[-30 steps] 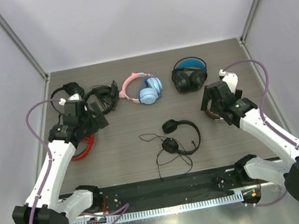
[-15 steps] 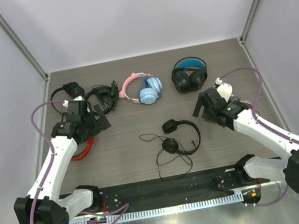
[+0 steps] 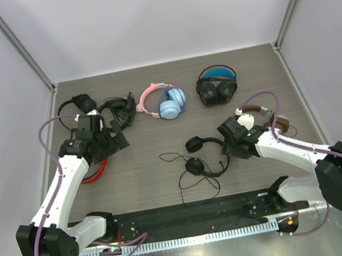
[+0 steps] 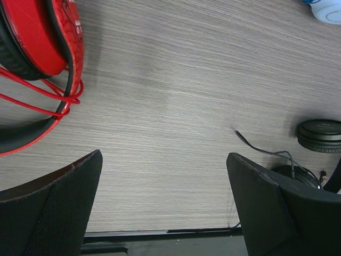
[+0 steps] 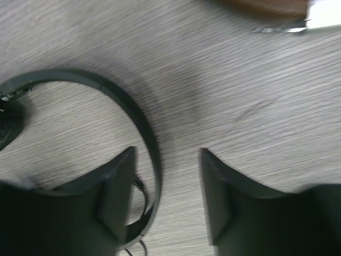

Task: Wrap the headphones
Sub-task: Grab headphones with the right arm

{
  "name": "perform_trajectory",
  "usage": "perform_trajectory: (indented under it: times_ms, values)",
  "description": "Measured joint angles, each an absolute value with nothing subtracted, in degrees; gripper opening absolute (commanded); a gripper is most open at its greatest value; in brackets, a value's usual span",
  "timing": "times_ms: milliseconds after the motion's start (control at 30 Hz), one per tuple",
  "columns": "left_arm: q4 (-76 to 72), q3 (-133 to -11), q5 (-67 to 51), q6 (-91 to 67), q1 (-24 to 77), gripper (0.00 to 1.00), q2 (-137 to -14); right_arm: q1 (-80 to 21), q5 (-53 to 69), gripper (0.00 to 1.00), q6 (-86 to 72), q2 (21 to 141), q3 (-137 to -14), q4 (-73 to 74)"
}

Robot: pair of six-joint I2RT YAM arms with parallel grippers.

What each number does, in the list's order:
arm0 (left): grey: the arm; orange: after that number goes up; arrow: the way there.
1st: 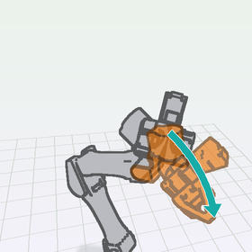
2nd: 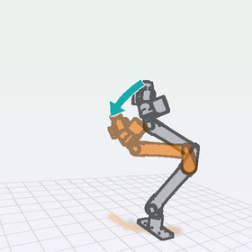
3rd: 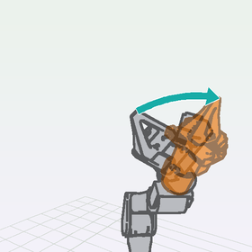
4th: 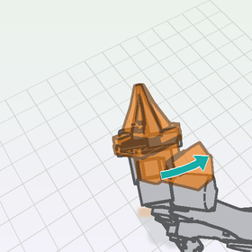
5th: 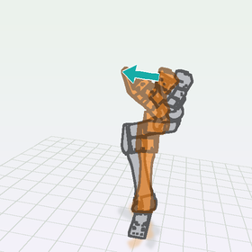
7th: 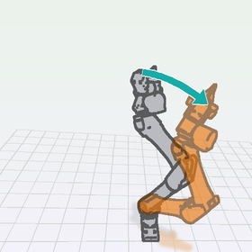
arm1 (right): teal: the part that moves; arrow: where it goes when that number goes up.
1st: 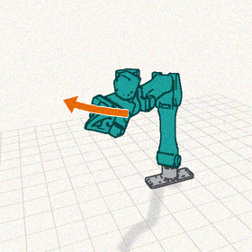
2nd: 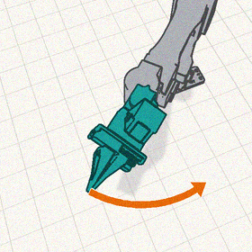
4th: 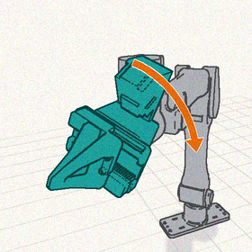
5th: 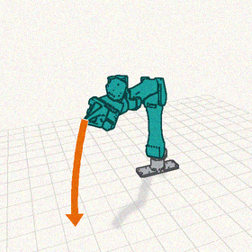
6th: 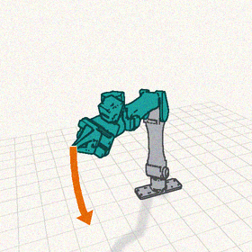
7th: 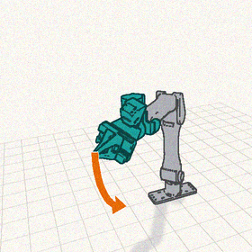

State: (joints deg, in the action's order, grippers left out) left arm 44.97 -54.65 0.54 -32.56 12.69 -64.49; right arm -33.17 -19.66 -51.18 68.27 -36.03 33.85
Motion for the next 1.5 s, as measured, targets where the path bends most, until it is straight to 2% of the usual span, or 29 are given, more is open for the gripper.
perform_trajectory:
  times_ms: [167,200,400,500,567,600,633,700,800,1033,1267,1367,1500]
  values:
    - [45.0,-54.6,-0.3,-32.5,12.7,1.0,-64.4,-34.9,-17.9,0.3,-49.8,73.2,-36.1,30.7]
    - [45.0,-54.6,-0.4,-32.5,12.7,1.0,-64.4,-34.9,-17.6,0.23,-49.5,74.5,-36.2,30.1]
    - [45.1,-54.6,-1.1,-32.4,12.7,1.0,-64.2,-35.6,-16.8,0.13,-44.0,82.6,-42.0,29.1]
    - [45.3,-54.6,-1.2,-32.2,12.7,1.0,-63.6,-36.2,-15.3,0.12,-37.8,88.2,-47.5,29.1]
    - [45.5,-54.6,-1.4,-32.1,12.7,1.0,-63.2,-36.9,-15.0,0.16,-33.5,91.8,-51.7,29.5]
    - [45.6,-54.6,-1.6,-31.9,12.7,1.0,-63.1,-37.6,-15.3,0.54,-31.2,93.7,-54.1,29.8]
    - [45.6,-54.6,-1.8,-31.8,12.7,1.0,-63.0,-38.4,-16.1,0.72,-29.1,95.5,-56.7,30.3]
    - [45.7,-54.6,-2.7,-31.1,12.7,1.0,-62.9,-40.7,-18.7,0.87,-24.0,99.4,-62.3,31.7]
    - [45.7,-54.6,-4.3,-30.1,12.7,1.0,-62.3,-43.5,-24.1,0.97,-19.5,102.4,-68.0,33.1]
    - [46.8,-59.0,-5.9,-26.9,15.4,1.0,-66.6,-44.1,-27.2,0.98,-21.3,93.0,-68.5,34.6]
    - [48.0,-77.3,-4.1,-23.7,29.3,1.0,-86.2,-41.8,-25.5,0.98,-31.4,74.7,-59.6,32.7]
    - [48.8,-84.0,-2.6,-22.5,34.2,1.0,-94.0,-36.7,-22.6,0.92,-36.6,67.7,-52.7,32.8]
    - [51.0,-90.9,0.6,-21.4,38.5,1.0,-102.8,-31.9,-18.7,0.78,-45.2,60.9,-44.6,33.5]
